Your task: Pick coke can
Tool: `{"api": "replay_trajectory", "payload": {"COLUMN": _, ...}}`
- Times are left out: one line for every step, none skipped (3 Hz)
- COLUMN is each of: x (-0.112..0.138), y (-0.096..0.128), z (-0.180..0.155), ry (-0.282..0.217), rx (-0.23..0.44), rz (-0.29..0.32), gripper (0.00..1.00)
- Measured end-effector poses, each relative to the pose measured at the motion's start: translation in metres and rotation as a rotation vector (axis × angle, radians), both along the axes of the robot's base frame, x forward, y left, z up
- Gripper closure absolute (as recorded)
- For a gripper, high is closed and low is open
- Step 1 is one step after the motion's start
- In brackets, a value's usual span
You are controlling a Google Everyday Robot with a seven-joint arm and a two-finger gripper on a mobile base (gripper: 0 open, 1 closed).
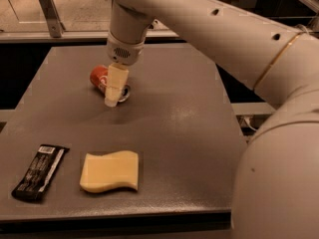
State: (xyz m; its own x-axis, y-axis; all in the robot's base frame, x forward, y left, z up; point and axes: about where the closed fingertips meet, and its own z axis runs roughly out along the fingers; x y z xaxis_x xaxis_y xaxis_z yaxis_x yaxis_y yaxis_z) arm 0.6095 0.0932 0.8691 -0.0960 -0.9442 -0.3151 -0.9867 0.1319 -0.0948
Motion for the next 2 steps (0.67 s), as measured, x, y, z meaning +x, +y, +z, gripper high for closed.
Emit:
{"api": "replay_trajectory", "payload": {"x": 0.003, "y": 0.014, "z": -0.029, "ry": 0.062, "rx": -0.038, "rz": -0.054, "gripper": 0.19}}
{"api": "replay_trajectory", "payload": {"x": 0.005, "y": 0.022, "z": -0.044, "ry": 0.094, "rx": -0.064, "rz": -0.076, "gripper": 0.42}}
